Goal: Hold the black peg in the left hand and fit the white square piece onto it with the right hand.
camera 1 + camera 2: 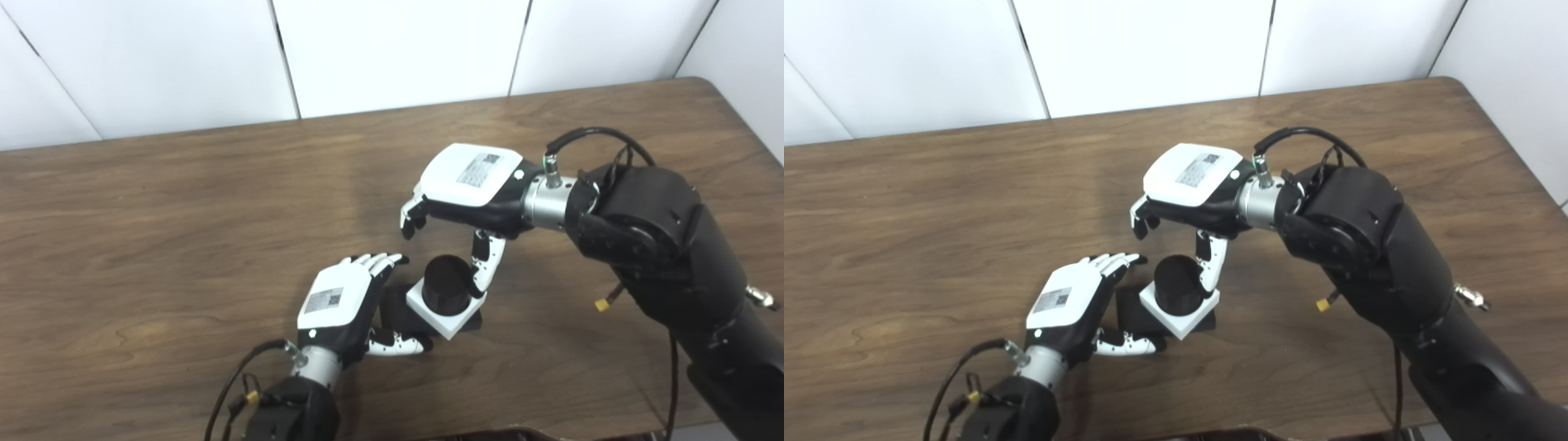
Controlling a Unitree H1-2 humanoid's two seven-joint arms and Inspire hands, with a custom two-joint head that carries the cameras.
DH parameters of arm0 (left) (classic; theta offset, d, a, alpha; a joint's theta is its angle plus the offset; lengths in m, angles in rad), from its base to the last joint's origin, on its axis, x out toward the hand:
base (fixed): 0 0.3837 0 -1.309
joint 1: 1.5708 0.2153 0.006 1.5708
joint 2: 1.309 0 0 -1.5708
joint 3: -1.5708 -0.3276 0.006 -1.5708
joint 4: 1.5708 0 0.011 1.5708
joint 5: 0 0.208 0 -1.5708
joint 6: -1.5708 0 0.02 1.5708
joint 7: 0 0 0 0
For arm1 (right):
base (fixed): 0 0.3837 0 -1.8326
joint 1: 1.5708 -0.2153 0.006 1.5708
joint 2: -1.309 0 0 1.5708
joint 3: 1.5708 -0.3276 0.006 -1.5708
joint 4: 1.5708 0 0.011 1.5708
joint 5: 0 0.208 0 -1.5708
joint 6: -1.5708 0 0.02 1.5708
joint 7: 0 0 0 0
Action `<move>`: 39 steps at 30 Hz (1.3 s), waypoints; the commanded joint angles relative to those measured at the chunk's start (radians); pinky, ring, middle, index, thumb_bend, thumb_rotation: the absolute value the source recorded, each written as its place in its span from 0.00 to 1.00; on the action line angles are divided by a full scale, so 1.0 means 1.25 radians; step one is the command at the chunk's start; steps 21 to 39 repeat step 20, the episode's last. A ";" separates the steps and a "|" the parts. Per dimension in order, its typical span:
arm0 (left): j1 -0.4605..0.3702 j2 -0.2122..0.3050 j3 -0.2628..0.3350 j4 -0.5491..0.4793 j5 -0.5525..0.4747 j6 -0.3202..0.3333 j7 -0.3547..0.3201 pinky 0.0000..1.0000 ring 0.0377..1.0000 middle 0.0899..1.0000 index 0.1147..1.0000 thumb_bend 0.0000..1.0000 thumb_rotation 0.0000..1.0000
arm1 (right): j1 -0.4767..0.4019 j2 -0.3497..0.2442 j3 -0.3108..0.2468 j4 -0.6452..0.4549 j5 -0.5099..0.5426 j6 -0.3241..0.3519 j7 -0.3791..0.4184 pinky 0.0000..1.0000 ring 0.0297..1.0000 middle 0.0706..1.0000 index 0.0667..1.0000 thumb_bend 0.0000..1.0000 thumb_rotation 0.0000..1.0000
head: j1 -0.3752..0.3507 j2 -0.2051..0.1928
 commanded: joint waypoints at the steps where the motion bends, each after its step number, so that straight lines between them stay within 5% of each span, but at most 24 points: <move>1: -0.022 0.011 0.023 -0.055 0.031 0.051 -0.139 0.93 0.92 0.91 0.90 0.88 0.29 | -0.023 0.000 -0.017 -0.007 -0.015 0.002 -0.035 0.79 0.82 0.69 0.68 0.96 0.22 | -0.001 0.001; 4: -0.046 0.008 0.057 -0.104 0.047 0.065 -0.213 0.92 0.91 0.90 0.90 0.90 0.30 | -0.018 -0.005 -0.018 -0.005 -0.021 -0.012 -0.041 0.79 0.82 0.69 0.68 0.95 0.21 | 0.001 -0.003; 18: -0.125 -0.040 0.234 -0.216 0.077 0.074 -0.399 0.94 0.93 0.91 0.90 0.93 0.26 | -0.007 -0.024 -0.039 0.005 -0.011 -0.002 -0.070 0.77 0.81 0.68 0.68 0.94 0.19 | 0.008 -0.017; 39: -0.134 -0.040 0.257 -0.217 0.073 0.073 -0.398 0.93 0.93 0.91 0.89 0.95 0.25 | -0.004 -0.028 -0.045 0.006 -0.017 0.000 -0.069 0.76 0.81 0.68 0.69 0.95 0.19 | 0.013 -0.021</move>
